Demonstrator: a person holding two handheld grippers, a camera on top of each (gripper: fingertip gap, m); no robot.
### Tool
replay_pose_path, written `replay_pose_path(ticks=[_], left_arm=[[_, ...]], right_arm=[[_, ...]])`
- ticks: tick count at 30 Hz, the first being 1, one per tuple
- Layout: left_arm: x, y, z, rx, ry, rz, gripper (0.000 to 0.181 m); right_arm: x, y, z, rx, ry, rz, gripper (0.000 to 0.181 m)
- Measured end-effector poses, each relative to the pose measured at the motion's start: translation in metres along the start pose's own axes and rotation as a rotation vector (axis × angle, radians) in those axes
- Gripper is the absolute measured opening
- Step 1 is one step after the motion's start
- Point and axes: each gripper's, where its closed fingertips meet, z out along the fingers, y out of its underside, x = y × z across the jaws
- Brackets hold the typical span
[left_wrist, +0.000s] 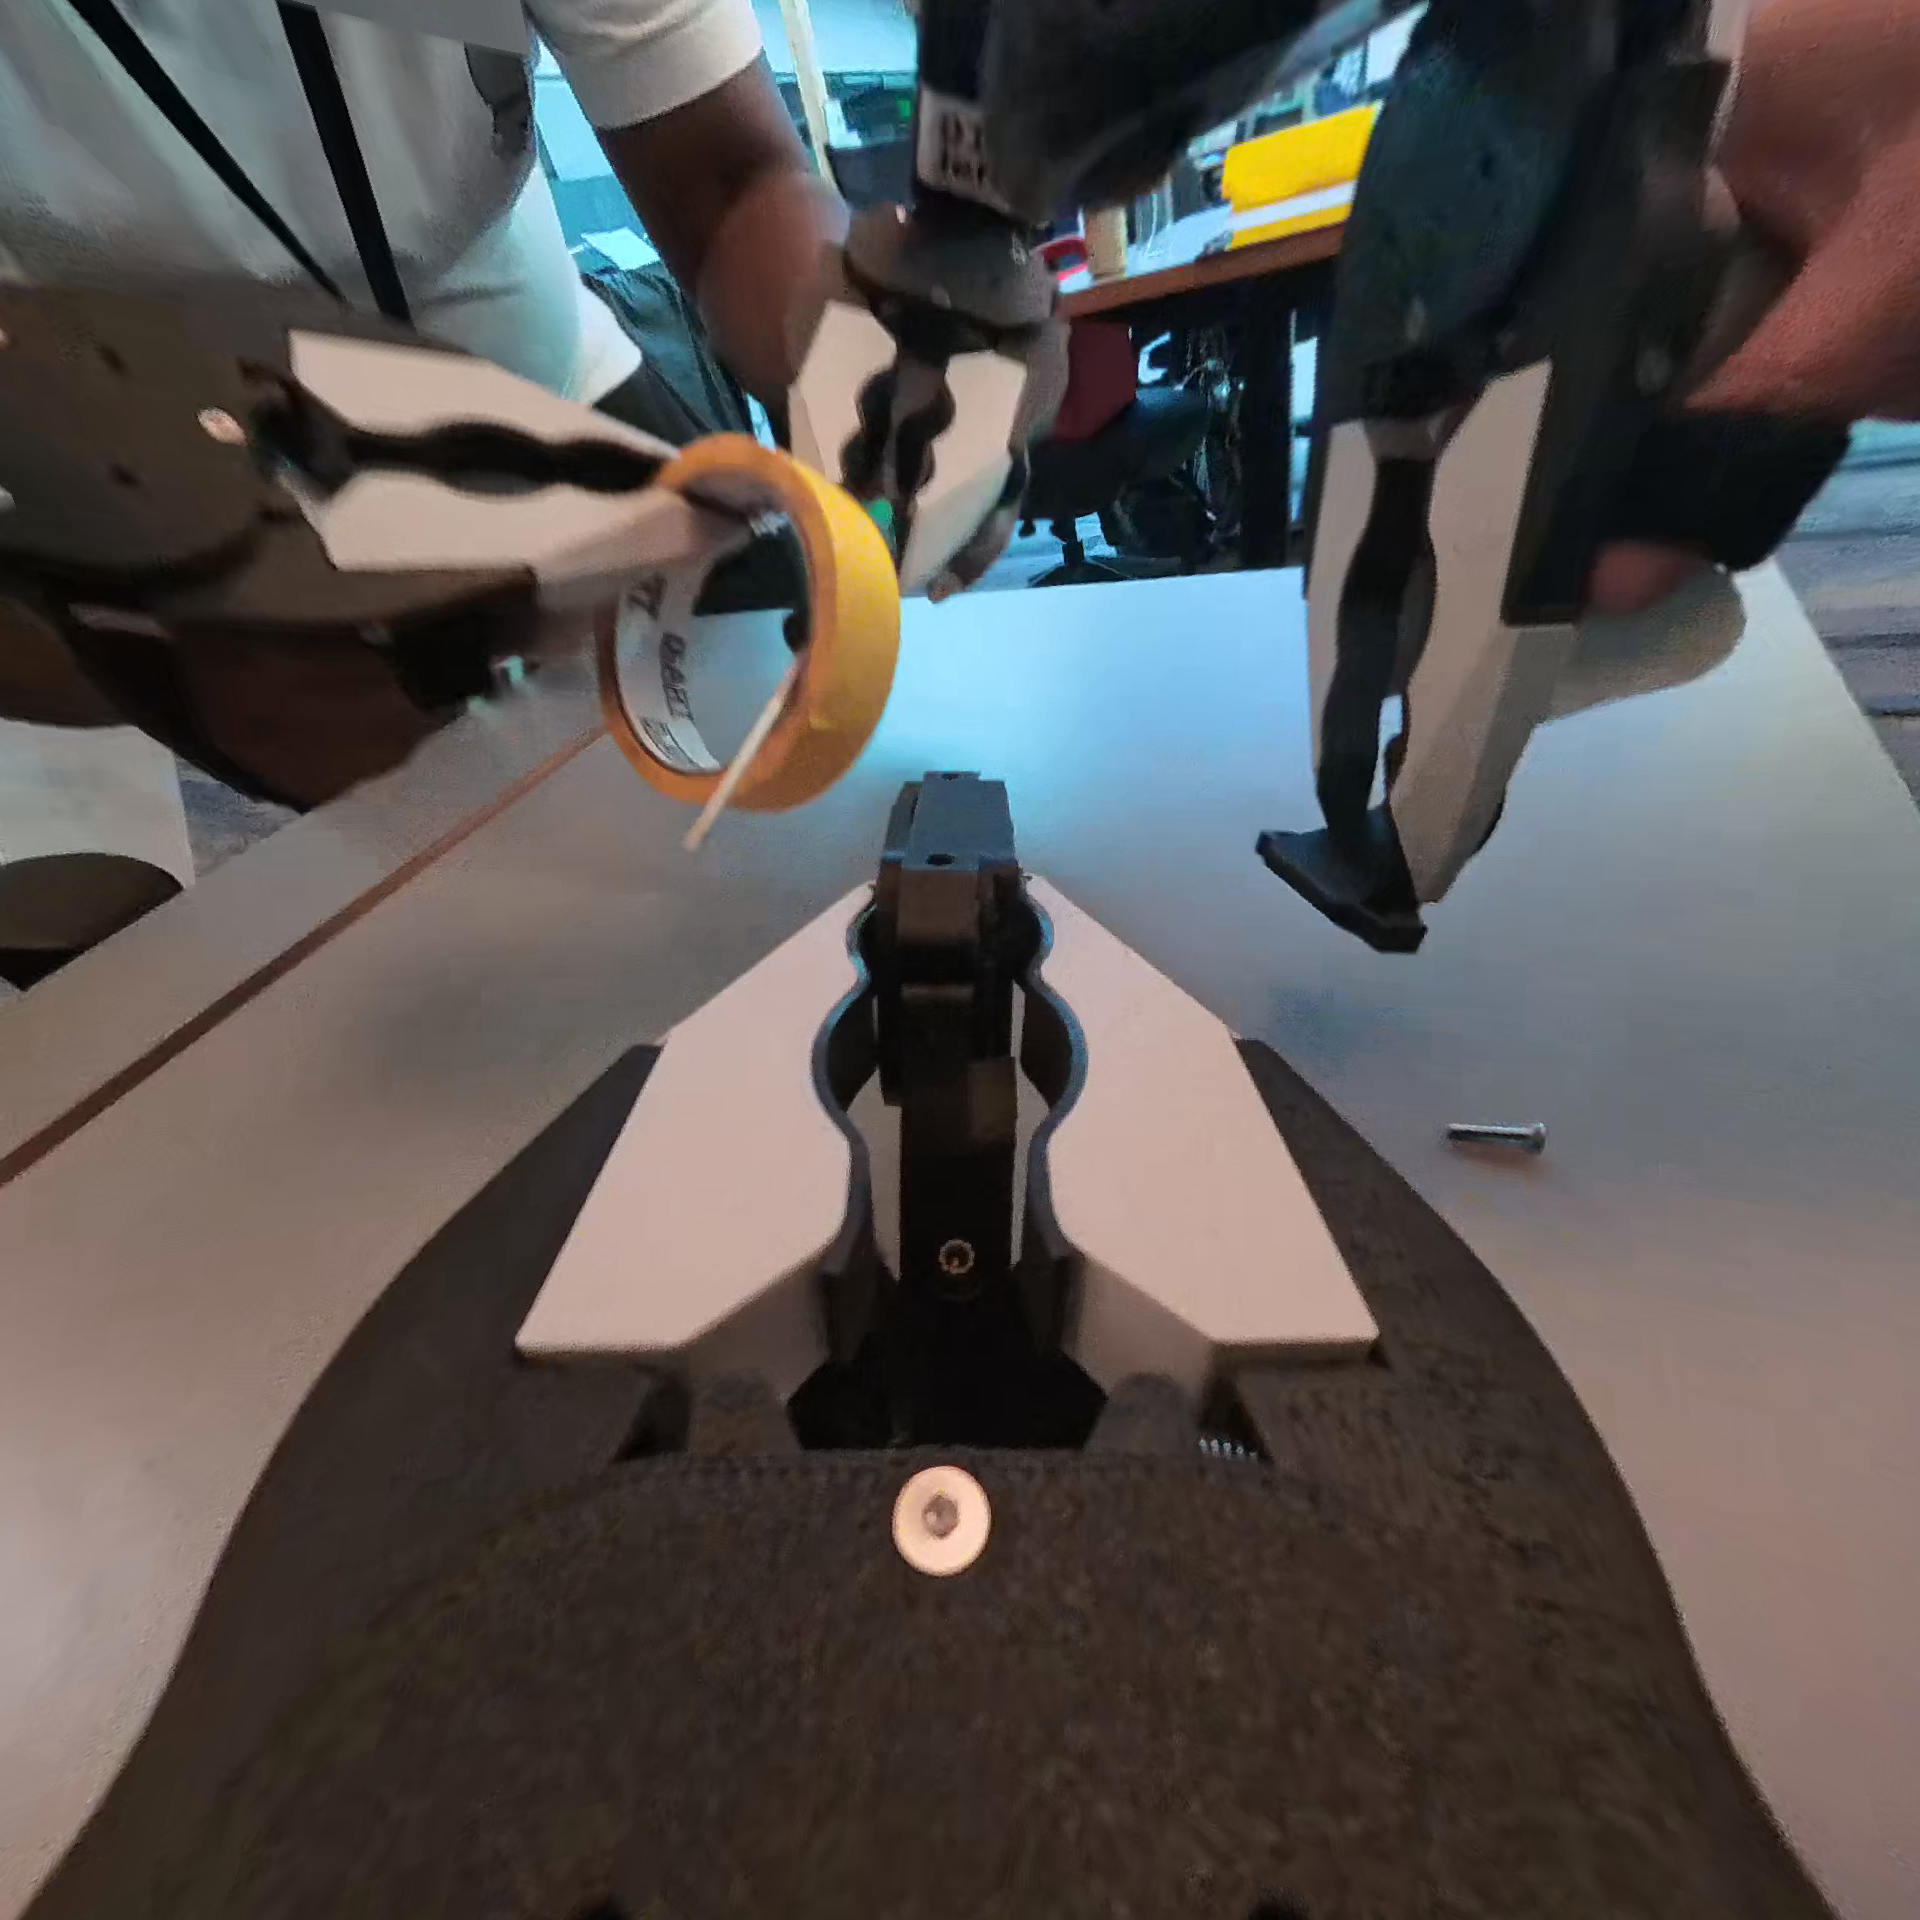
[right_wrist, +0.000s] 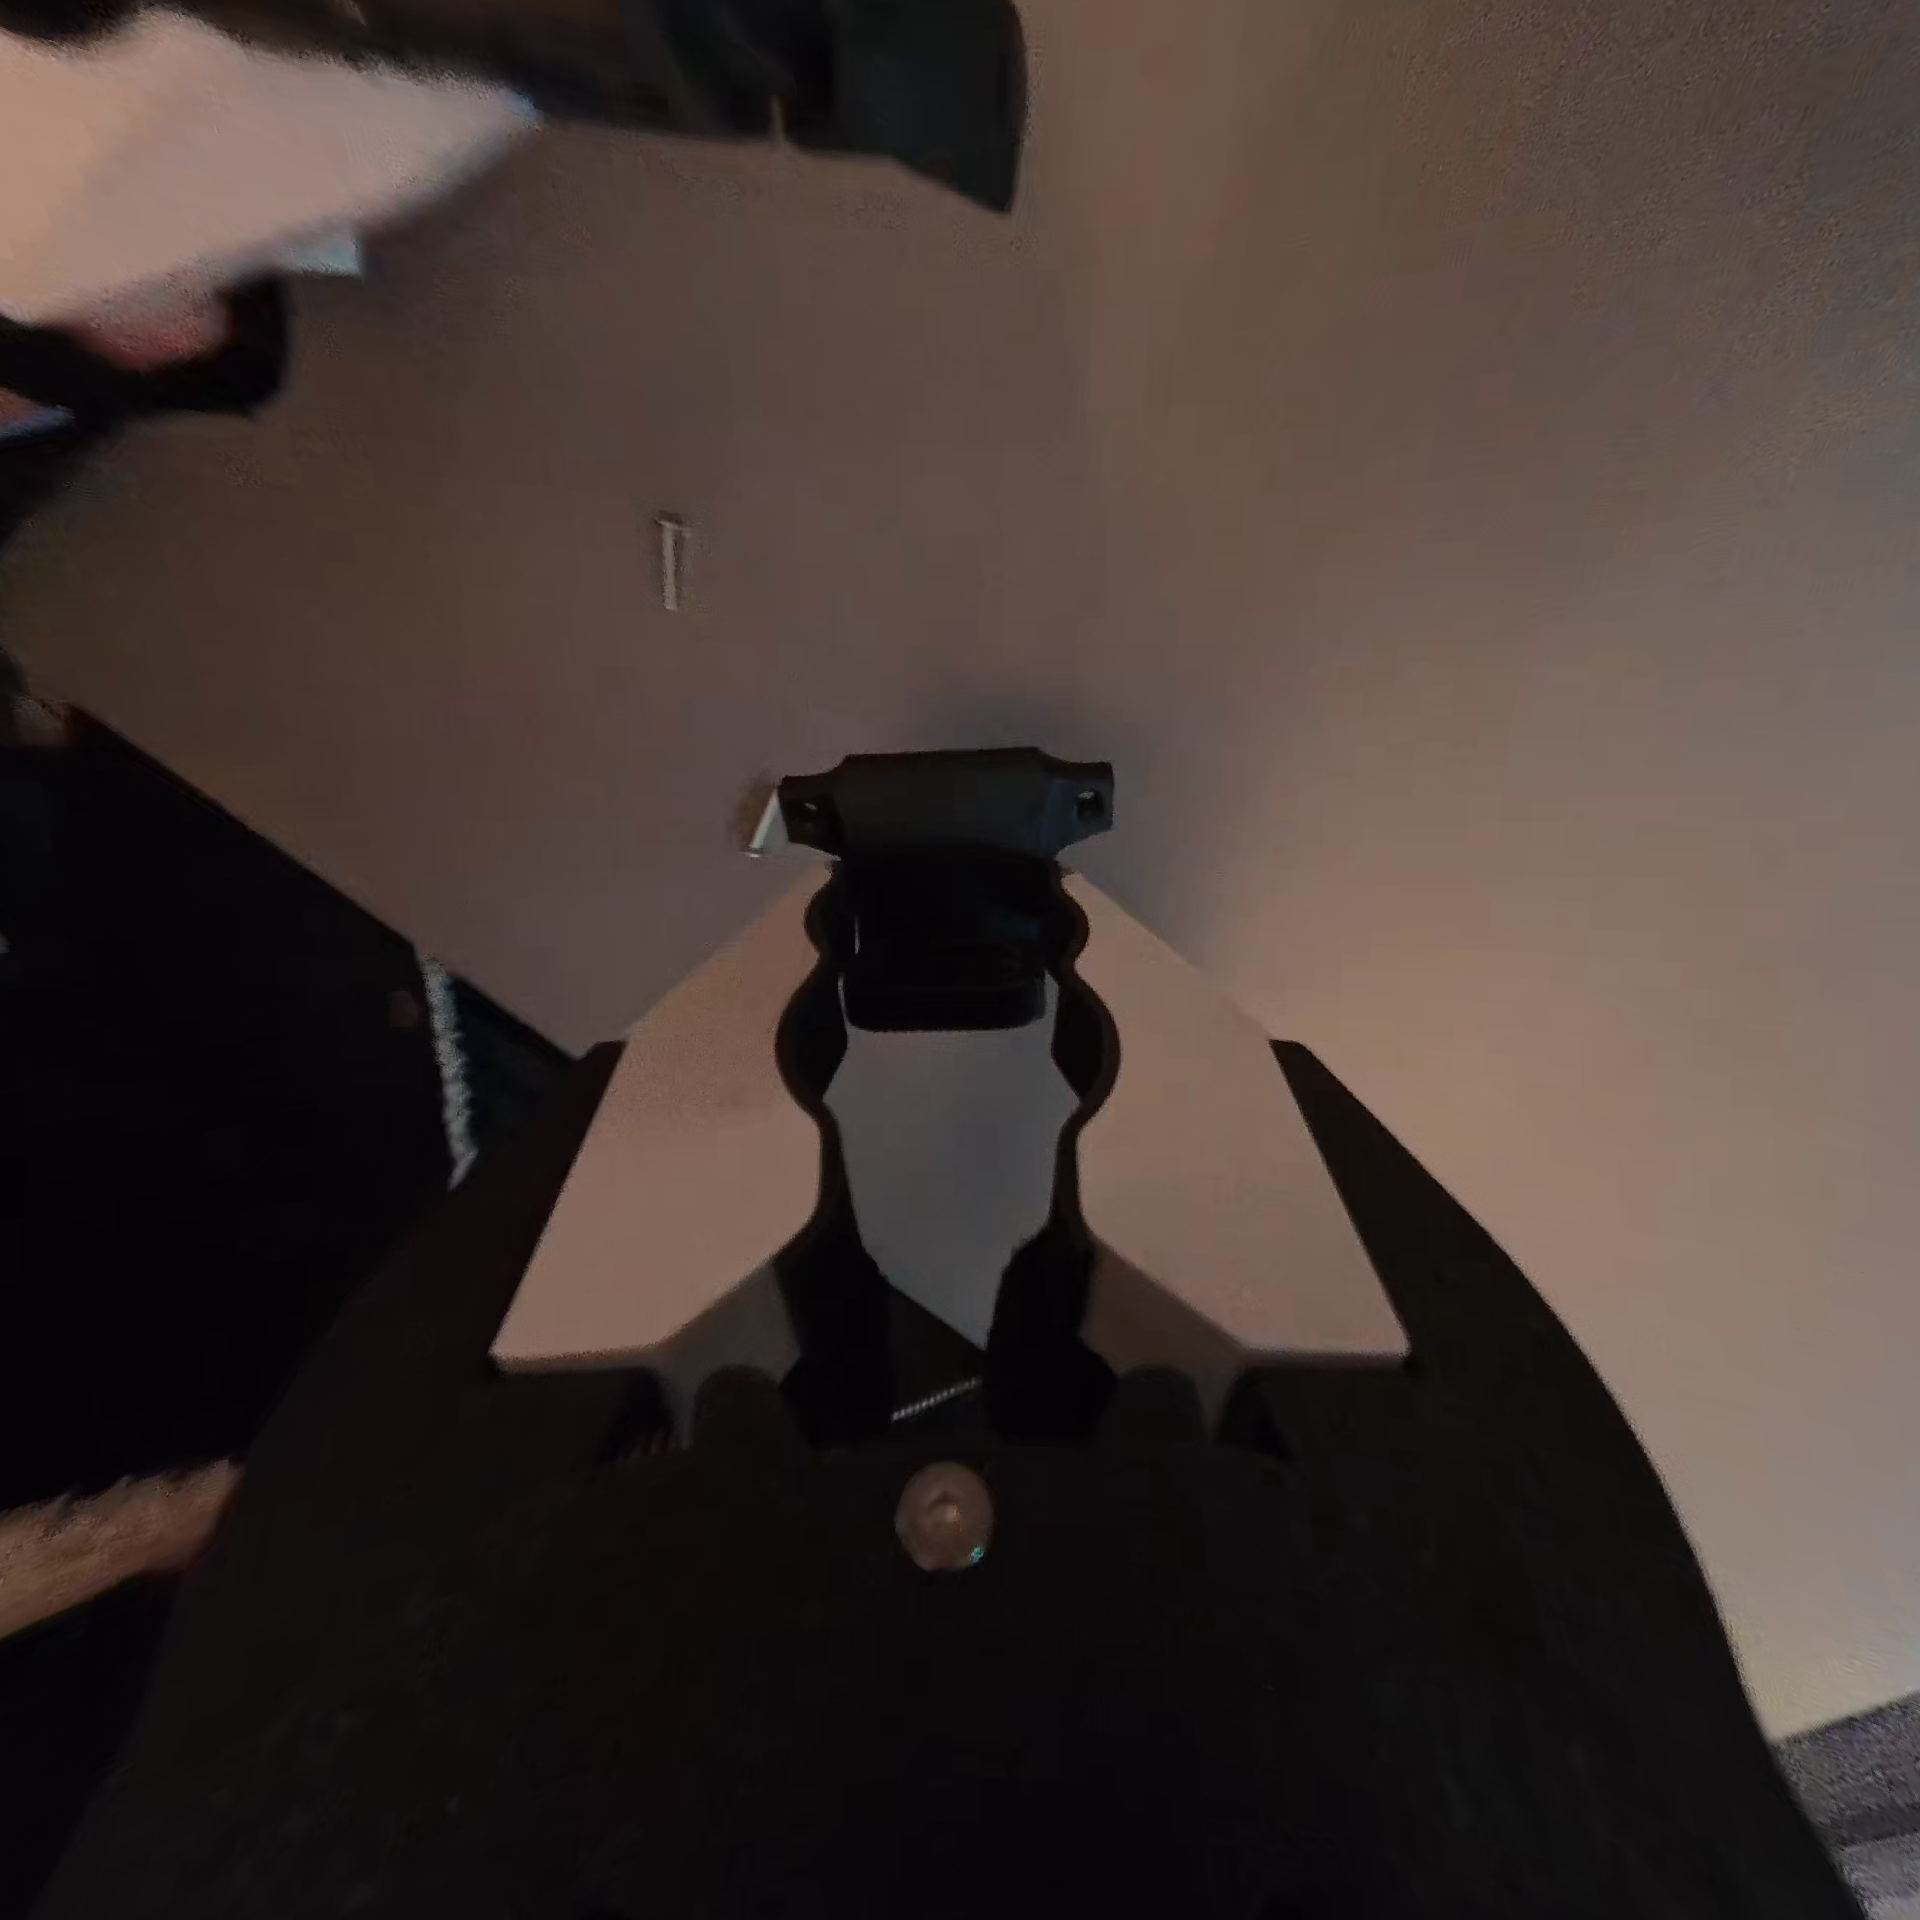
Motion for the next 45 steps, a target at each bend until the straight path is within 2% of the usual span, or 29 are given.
replay_pose_path(ticks=[6,14,17,20,22,25,27,31,36,45], left_arm=[[0.004,-0.004,-0.001,0.020,0.009,0.012,0.021],[0.001,-0.001,0.000,0.025,0.010,-0.059,0.022],[-0.001,-0.004,-0.001,0.042,0.012,-0.082,0.021],[-0.001,-0.006,-0.001,0.050,0.018,-0.089,0.021],[0.001,-0.006,0.000,0.054,0.027,-0.097,0.021],[0.005,-0.010,-0.001,0.075,0.056,-0.108,0.021],[0.004,-0.011,-0.002,0.078,0.046,-0.099,0.021],[0.003,-0.011,-0.002,0.086,0.063,-0.153,0.022],[-0.001,-0.012,-0.004,0.111,0.064,-0.195,0.023],[-0.001,-0.012,-0.004,0.114,0.092,-0.248,0.021]], right_arm=[[0.002,0.018,0.026,-0.036,0.007,-0.025,0.035],[-0.009,0.016,0.031,-0.042,-0.021,-0.070,0.037],[-0.012,0.009,0.024,0.041,-0.039,-0.098,0.044],[-0.013,-0.002,0.009,0.190,-0.045,-0.151,0.049],[-0.015,-0.017,-0.006,0.353,-0.028,-0.233,0.049],[-0.028,-0.050,-0.037,0.695,0.000,-0.409,0.048],[-0.029,-0.063,-0.050,0.832,0.019,-0.433,0.047],[-0.029,-0.068,-0.042,0.824,-0.010,-0.435,0.057],[-0.032,-0.063,-0.040,0.835,0.020,-0.465,0.045],[-0.045,-0.066,-0.053,0.912,-0.142,-0.331,0.050]])
